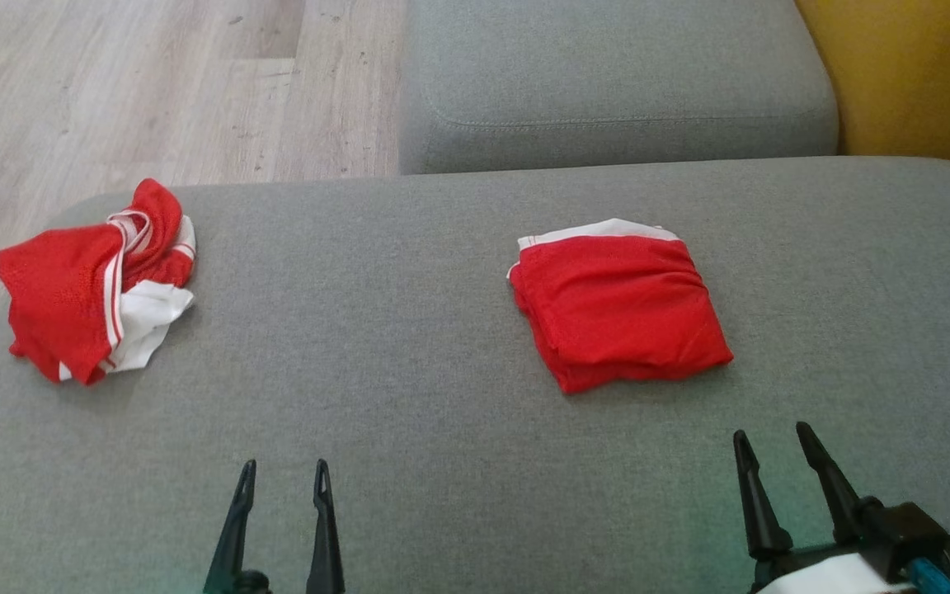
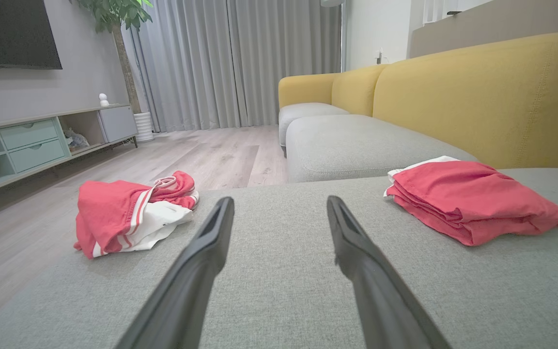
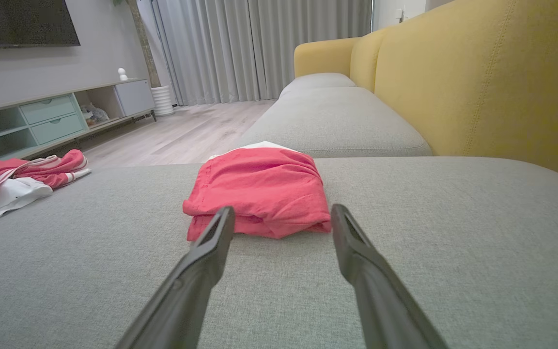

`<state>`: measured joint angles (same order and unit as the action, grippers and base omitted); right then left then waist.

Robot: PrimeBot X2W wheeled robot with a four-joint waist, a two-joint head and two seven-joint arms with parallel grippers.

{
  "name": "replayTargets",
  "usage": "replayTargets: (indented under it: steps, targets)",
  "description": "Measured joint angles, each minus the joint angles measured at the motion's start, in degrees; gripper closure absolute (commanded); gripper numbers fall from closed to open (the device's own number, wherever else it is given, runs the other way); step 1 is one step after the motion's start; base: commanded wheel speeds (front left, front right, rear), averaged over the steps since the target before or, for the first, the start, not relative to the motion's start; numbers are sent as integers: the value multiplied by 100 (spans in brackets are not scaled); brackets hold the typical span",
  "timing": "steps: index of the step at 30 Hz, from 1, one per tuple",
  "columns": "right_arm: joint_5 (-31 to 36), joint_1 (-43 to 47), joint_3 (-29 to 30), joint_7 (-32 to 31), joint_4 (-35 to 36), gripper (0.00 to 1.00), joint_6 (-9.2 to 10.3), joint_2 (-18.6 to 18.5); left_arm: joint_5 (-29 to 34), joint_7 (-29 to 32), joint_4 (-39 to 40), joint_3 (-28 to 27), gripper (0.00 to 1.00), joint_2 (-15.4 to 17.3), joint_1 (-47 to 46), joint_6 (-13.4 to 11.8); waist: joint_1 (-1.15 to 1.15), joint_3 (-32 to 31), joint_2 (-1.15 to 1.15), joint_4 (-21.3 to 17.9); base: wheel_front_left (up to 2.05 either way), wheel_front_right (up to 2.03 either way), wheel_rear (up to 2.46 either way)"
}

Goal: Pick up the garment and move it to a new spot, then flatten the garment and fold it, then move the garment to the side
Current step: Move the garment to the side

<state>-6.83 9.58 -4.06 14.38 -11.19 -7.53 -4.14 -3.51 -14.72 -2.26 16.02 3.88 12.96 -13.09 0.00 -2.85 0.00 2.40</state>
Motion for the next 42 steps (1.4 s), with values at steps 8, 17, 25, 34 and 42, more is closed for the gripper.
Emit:
replayTargets:
  steps: [8,17,25,34,42]
  targets:
    - [34,0,-1,0,0,0,0,0,37,0,-11,0,0,-9,28,49,0,-43,0,5,0,0,0]
    - [34,-6,-53,0,-46,0,0,-3,56,0,-4,0,0,-18,35,52,0,-14,0,5,0,0,0]
    - [96,-366,87,0,-428,0,0,-88,165,0,100,51,0,-25,24,93,0,223,0,19,0,0,0]
    - [-266,-1936,152,-319,-1607,0,0,-797,240,0,495,364,0,-35,-513,67,2,842,0,78,0,0,0]
    - [-1648,-3510,-673,-1381,-2245,0,0,-1779,311,0,716,728,0,-59,-1219,-60,2,1585,0,248,0,0,0]
